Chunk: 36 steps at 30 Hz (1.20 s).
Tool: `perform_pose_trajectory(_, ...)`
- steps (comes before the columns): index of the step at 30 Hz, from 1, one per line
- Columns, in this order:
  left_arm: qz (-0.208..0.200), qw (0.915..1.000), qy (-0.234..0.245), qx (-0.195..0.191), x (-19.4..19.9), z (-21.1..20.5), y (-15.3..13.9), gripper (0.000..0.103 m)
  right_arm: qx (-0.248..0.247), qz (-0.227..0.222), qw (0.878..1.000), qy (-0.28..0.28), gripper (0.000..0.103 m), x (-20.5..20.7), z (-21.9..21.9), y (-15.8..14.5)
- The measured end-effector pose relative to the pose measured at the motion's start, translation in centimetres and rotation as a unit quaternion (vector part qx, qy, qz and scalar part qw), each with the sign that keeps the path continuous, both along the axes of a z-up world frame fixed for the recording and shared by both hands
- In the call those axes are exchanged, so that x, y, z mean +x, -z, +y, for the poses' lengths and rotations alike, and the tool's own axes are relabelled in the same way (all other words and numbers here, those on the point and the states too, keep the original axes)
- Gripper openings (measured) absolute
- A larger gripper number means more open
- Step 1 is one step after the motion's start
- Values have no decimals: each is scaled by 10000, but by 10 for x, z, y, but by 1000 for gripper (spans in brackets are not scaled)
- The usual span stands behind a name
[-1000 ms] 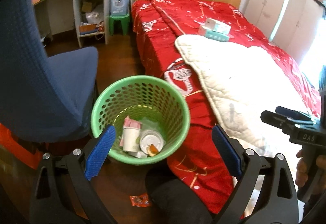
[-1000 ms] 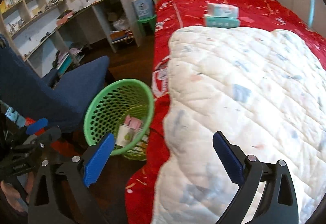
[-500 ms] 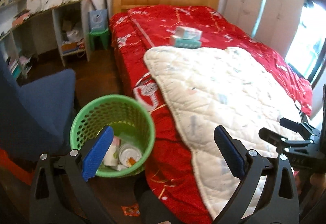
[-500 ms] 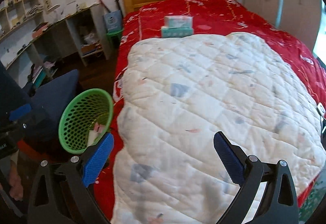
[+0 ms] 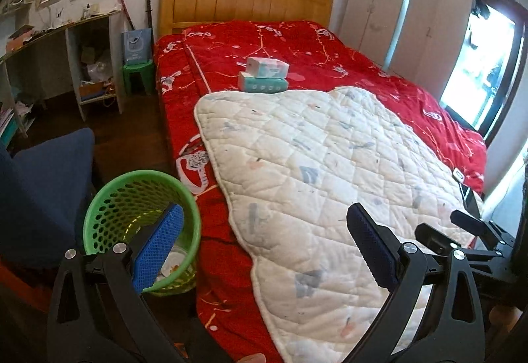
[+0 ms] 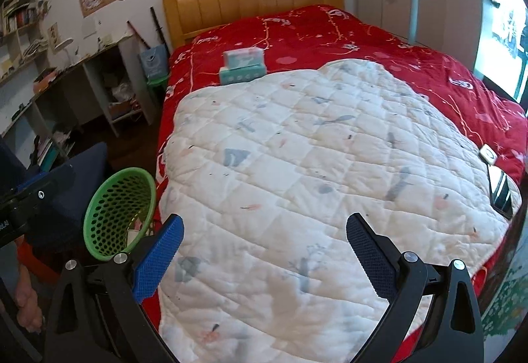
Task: Collect trash
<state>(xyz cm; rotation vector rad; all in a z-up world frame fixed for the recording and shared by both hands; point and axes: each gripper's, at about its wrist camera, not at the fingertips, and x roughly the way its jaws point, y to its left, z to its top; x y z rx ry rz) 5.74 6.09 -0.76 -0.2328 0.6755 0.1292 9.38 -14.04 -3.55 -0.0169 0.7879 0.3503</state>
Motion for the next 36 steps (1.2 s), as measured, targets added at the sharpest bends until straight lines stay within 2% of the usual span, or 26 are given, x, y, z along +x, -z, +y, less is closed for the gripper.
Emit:
perform_pose_trajectory(9, -82, 9995, 43, 303, -4, -16, -6, 98, 58, -46, 9998, 163, 96, -9, -20, -4)
perform_pose_trajectory(25, -147, 9986, 57, 495, -9, -28, -9, 98, 99, -350, 9990, 262, 96, -20, -32, -25)
perform_pose_trajectory(36, -252, 9978, 83, 612, -15, -36, -16, 98, 159, -408, 9986, 308, 96, -25, -39, -30)
